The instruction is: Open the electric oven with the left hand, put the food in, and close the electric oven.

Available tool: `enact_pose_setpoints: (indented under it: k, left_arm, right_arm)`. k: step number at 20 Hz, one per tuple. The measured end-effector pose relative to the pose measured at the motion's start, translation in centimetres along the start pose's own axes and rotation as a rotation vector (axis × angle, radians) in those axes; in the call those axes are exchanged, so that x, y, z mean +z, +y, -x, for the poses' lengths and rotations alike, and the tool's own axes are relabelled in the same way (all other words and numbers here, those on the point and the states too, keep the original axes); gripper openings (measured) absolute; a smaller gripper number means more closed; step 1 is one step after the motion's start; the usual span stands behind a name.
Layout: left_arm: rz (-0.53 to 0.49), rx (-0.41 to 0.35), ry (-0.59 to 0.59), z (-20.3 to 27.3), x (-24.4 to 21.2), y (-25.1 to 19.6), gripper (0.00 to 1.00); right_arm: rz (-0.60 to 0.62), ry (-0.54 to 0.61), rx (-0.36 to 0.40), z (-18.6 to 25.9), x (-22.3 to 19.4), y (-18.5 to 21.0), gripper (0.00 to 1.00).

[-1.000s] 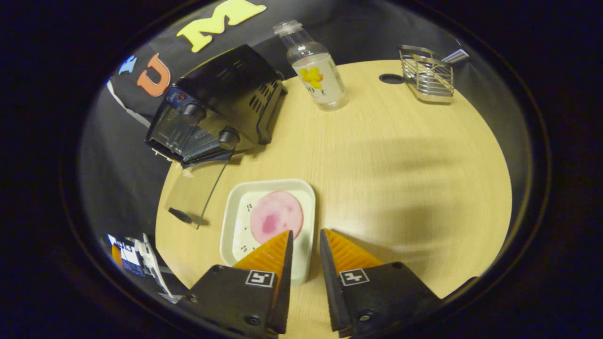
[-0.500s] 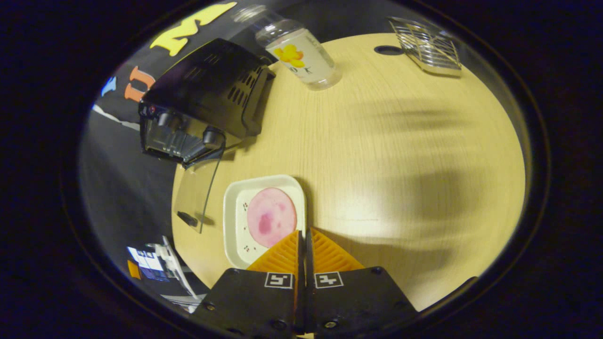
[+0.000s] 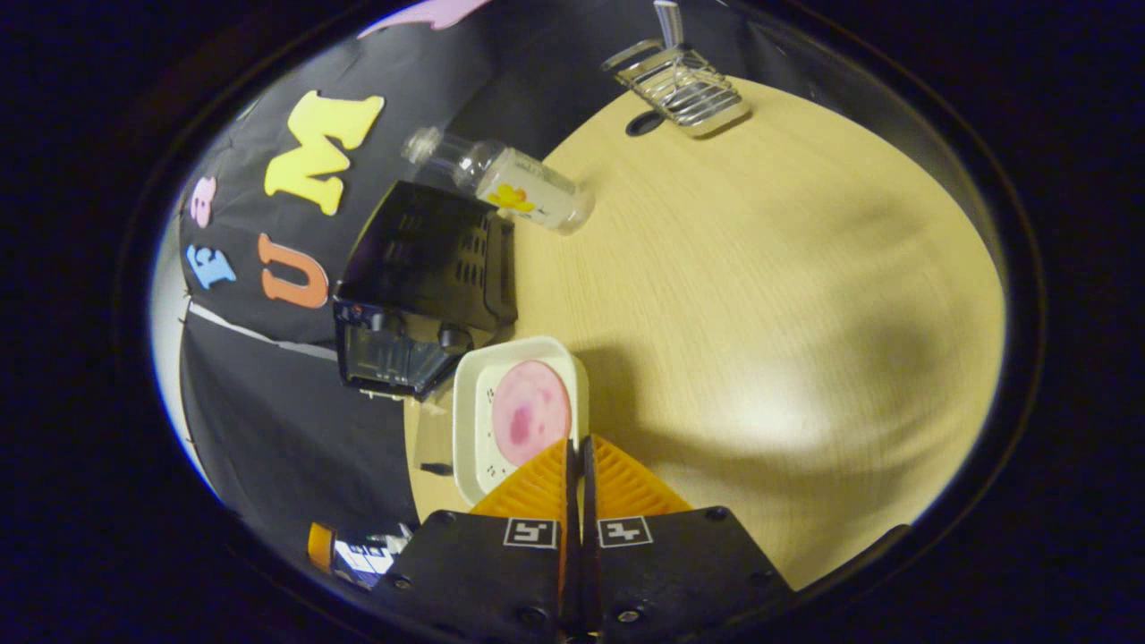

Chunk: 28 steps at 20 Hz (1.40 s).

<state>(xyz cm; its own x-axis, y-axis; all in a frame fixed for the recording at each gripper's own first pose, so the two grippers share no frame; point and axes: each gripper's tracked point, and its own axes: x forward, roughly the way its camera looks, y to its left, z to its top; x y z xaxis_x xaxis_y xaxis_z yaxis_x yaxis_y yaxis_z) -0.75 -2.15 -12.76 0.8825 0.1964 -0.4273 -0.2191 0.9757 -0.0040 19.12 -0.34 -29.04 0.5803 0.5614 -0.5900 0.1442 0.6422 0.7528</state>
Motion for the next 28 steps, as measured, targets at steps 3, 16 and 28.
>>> enact_pose_setpoints:
  k: [3, 16, 28]
  left_arm:
    - [-0.026, -0.055, -0.009, -1.7, 0.9, 0.6, 0.97]
    - [-0.098, -0.199, -0.057, -4.1, 2.7, 10.2, 0.97]
    - [-0.108, -0.135, -0.021, -3.9, 1.4, 13.8, 0.97]
  right_arm:
    - [-0.082, -0.093, 0.010, 1.6, -0.5, 1.8, 0.04]
    - [-0.388, -0.333, 0.058, -6.3, -10.2, 14.7, 0.04]
    - [-0.353, -0.344, 0.041, -17.2, -8.0, 21.1, 0.04]
